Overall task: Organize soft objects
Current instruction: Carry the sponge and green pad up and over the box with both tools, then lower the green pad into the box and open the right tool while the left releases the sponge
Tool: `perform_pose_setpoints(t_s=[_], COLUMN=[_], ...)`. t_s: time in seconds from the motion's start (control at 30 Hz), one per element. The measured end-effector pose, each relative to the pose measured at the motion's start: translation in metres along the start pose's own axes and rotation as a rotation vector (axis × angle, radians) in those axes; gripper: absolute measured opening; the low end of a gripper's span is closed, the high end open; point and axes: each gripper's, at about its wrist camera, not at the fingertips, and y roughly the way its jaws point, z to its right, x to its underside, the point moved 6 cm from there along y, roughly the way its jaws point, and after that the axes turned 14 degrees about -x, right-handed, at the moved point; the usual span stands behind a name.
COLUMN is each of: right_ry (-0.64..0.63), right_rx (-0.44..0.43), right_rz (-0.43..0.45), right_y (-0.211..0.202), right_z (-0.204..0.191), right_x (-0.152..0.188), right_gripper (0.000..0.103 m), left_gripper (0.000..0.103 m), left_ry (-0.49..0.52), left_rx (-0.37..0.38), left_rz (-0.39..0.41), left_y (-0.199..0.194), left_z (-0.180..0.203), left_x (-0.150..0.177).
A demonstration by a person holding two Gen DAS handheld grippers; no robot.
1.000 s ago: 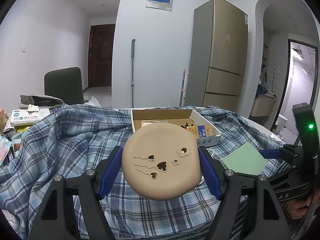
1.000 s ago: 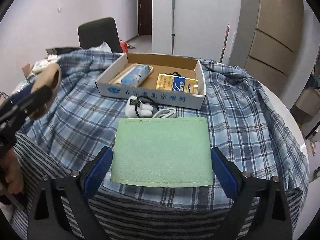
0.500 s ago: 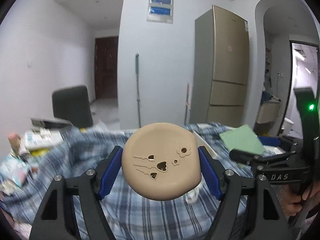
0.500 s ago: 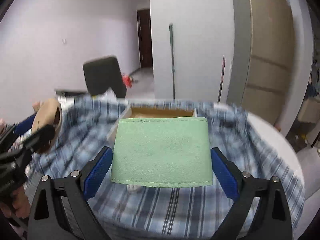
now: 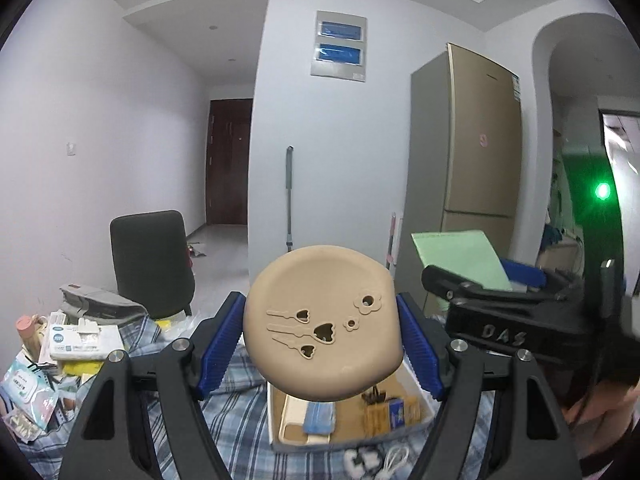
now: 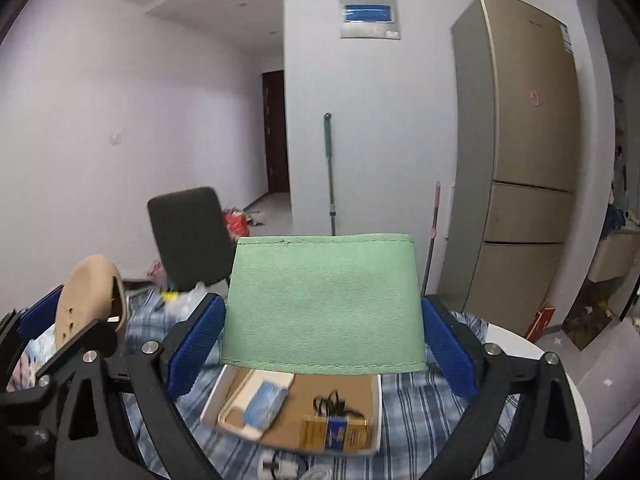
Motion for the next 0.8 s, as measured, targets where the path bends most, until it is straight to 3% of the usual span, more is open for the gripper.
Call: perform_pose_setpoints(t_s=[0.13,0.27,0.47,0.6,0.8], right_ry=[0.031,0.060,0.075,0.121,0.099], right_rx=[0.014,-0.012,0.013,-0.009,0.030], right_rz=[0.021,-0.049,-0.157,-0.270,-0.374], right_y=[0.019,0.041,0.078,0.104,0.134], right_z=[0.015,0.031,0.053,0.061,0.070], right_x=[0.003,0.029,0.062,0.090,0.122], right_gripper=[0.096,0.096,0.096,0.096,0.096], left_gripper=[0.078,0.078,0.078,0.078,0.078], left_ry=[0.006,0.008,0.046,0.087,0.142], left_rx=[-0.007,-0.034,-0.045,-0.003,-0.019], left_rz=[-0.008,-0.028,-0.148,-0.298,-0.394], left_y=[0.022,0.053,0.109,0.140,0.167], left_z=[0.007,0.007,0.012,0.018,0.025], left_x=[-0.014,-0.010,0.030,0.068,0.098])
